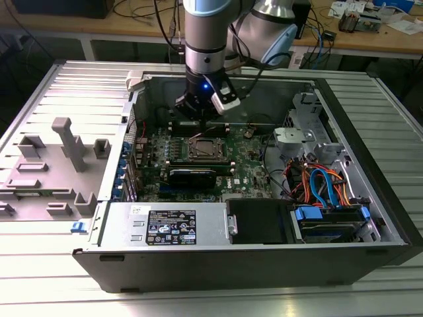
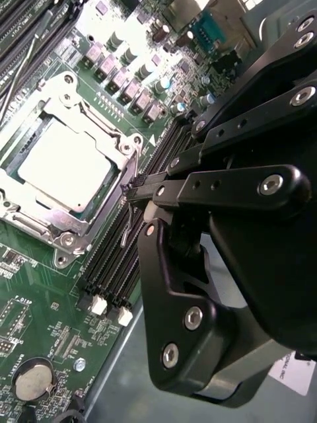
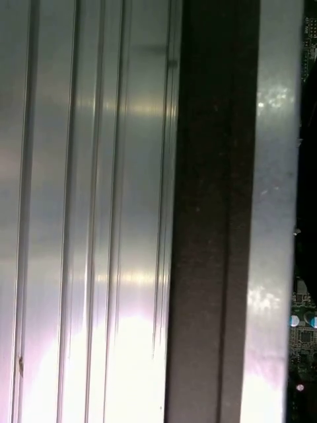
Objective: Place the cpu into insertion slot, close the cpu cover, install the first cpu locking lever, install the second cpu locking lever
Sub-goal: 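Install the first cpu locking lever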
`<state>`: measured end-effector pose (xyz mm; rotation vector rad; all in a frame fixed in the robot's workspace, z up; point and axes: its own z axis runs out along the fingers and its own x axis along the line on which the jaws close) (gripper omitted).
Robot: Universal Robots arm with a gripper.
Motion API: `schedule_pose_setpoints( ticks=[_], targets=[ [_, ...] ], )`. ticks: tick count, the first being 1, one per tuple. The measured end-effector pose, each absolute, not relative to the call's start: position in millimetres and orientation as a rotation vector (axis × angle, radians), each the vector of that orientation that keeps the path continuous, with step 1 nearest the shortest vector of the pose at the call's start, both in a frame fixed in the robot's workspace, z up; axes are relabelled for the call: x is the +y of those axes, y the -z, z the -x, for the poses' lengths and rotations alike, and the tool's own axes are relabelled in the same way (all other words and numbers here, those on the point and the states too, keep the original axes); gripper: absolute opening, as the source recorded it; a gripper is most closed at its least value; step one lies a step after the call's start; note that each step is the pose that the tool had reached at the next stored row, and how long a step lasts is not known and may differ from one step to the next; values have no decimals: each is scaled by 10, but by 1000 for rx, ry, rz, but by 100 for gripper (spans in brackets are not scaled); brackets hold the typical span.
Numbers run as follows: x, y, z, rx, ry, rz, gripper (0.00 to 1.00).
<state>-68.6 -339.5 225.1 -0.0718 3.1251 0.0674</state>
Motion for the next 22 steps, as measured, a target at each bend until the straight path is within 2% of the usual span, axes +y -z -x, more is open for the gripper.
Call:
schedule_pose_setpoints(
  ticks=[22],
  targets=[
    [-3388,-2162,511,3125,-67,69,11]
  ],
)
